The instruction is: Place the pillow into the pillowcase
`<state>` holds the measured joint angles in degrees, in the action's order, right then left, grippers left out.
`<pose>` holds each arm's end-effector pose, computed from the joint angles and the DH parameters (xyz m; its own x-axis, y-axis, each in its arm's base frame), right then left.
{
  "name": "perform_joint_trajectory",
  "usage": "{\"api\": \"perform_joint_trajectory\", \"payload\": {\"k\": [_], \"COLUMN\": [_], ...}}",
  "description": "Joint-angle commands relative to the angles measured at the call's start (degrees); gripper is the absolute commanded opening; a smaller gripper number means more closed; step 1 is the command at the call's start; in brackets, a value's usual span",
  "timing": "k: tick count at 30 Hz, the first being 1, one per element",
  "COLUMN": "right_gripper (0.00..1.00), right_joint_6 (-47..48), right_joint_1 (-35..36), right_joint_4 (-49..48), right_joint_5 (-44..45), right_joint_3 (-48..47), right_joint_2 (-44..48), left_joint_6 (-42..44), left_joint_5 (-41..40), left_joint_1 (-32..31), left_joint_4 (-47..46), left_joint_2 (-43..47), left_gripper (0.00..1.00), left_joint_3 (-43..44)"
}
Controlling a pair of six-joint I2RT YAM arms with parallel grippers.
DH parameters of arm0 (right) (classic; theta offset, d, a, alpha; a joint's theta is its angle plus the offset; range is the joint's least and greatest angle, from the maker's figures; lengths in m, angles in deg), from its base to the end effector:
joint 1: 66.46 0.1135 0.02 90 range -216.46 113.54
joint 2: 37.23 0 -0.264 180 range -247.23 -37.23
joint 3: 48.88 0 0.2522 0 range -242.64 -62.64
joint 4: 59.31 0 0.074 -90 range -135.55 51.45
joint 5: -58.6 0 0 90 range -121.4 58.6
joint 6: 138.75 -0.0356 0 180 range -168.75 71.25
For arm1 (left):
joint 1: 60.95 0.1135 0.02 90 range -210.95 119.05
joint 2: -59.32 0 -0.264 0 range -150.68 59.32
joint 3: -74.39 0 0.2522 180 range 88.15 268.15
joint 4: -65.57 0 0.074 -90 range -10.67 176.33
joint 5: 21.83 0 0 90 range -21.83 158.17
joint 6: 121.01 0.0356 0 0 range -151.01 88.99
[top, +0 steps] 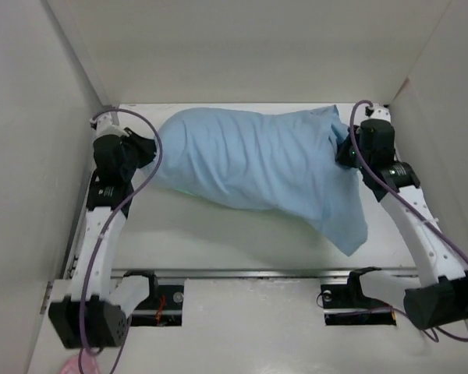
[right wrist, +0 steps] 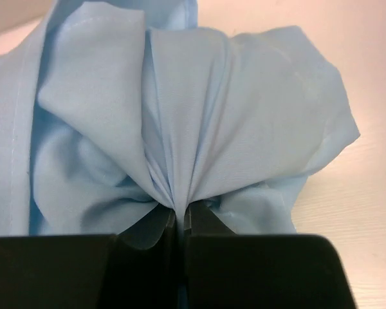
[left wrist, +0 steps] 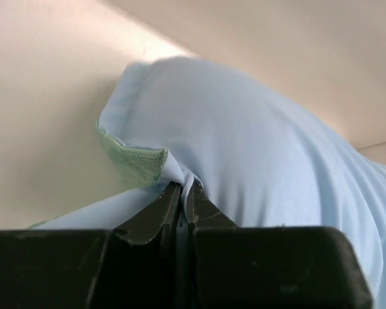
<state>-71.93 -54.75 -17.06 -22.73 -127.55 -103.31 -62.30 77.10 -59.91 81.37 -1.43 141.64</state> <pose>0.2498 0.0463 0.3558 -0.4739 0.2992 -0.8282 0.1242 0.9538 0.2735 0.2494 -0.0010 0.3547 -0.2083 -0.5169 -0.8303 0.0316 0.8449 -0.5340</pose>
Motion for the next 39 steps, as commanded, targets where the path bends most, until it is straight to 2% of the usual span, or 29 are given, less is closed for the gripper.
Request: {"api": "perform_joint_trajectory", "payload": {"k": [1,2,3,4,7,8,10,12,15,20,21,22,24,25,26,27,29,30,31,32,33,34,35,37,38,39], "right_gripper": [0.0,0.0,0.0,0.0,0.0,0.0,0.0,0.0,0.0,0.05,0.1,0.11,0.22,0.34,0.58,0.64,0.87,0.89,0.89,0.91,0.98,1.0,1.0,1.0,1.0,1.0], "right_joint_6": [6.3,7.2,8.0,8.5,11.0,12.0,12.0,12.0,12.5,13.7,13.7,13.7,11.8,11.1,10.4,9.6,6.4,5.8,5.8,10.0,12.4,14.8,14.8,14.8,13.2,11.8], "right_joint_1": [0.5,0.5,0.5,0.5,0.5,0.5,0.5,0.5,0.5,0.5,0.5,0.5,0.5,0.5,1.1,1.1,1.1,1.1,1.1,1.7,2.4,5.0,7.3,13.0,20.1,24.2], "right_joint_4": [6.3,9.5,13.3,21.1,32.1,34.2,37.6,35.6,29.2,18.5,16.4,16.4,20.1,23.6,24.7,25.7,29.9,31.2,32.0,32.0,32.0,32.0,29.7,29.1,28.5,27.2], "right_joint_5": [6.4,6.4,5.5,5.0,4.3,4.3,7.2,8.4,0.7,-9.2,-9.2,-7.8,-0.8,1.1,2.9,5.3,7.0,7.0,3.1,-1.8,-7.7,-19.1,-22.3,-23.3,-19.3,-17.0], "right_joint_3": [-11.1,-13.2,-18.0,-20.3,-25.7,-25.7,-24.8,-21.0,-13.8,-9.3,-9.9,-11.5,-17.4,-18.3,-18.3,-18.3,-16.8,-15.9,-14.3,-13.2,-12.0,-10.9,-7.8,-4.7,-1.7,-0.5], "right_joint_2": [5.9,5.9,5.9,5.4,4.8,5.5,6.1,8.5,9.1,0.4,-4.3,-6.8,-10.7,-11.5,-10.1,-8.3,-0.9,2.0,4.9,10.7,13.3,15.4,17.2,18.2,17.1,14.4], "left_joint_6": [1.7,2.3,2.3,3.2,4.2,4.7,5.3,5.8,5.3,1.9,1.3,0.8,0.2,0.2,0.2,0.2,-0.4,-0.4,-0.4,-0.4,-0.4,0.2,0.2,0.9,1.4,1.4], "left_joint_5": [-4.2,-5.0,-5.0,-6.1,-7.4,-9.6,-11.6,-12.2,-10.8,-8.3,-8.3,-8.3,-8.3,-8.3,-8.9,-9.5,-10.8,-10.8,-10.8,-10.8,-11.3,-11.3,-12.1,-13.7,-13.7,-14.2], "left_joint_1": [-2.6,-2.6,-2.6,-2.6,-2.6,-2.6,-2.6,-2.6,-2.6,-2.6,-2.6,-2.6,-2.6,-2.6,-2.6,-2.6,-2.6,-2.6,-2.6,-2.6,-2.6,-2.6,-3.1,-3.1,-3.1,-3.1], "left_joint_4": [-2.0,-1.2,-0.6,0.2,3.4,4.9,7.2,7.2,8.2,8.8,8.1,7.5,7.5,7.5,8.1,8.2,8.2,8.2,7.5,7.4,6.9,6.9,6.9,6.9,7.4,7.4], "left_joint_2": [11.9,15.5,17.0,18.3,21.0,21.0,21.0,20.5,17.2,9.5,8.7,8.0,5.7,5.2,5.2,4.7,4.7,4.7,5.2,5.2,5.2,5.2,5.2,3.8,3.2,2.6], "left_gripper": [0.0,0.0,0.0,0.0,0.0,0.0,0.0,0.0,0.0,0.0,0.0,0.0,0.0,0.0,0.0,0.0,0.0,0.0,0.0,0.0,0.0,0.0,0.0,0.0,0.0,0.0], "left_joint_3": [10.0,11.8,13.5,16.9,22.5,27.1,30.5,30.5,29.1,23.9,21.5,20.5,20.0,20.0,20.0,20.0,19.5,18.9,18.9,18.9,18.9,18.9,19.4,21.6,22.6,24.8]}}
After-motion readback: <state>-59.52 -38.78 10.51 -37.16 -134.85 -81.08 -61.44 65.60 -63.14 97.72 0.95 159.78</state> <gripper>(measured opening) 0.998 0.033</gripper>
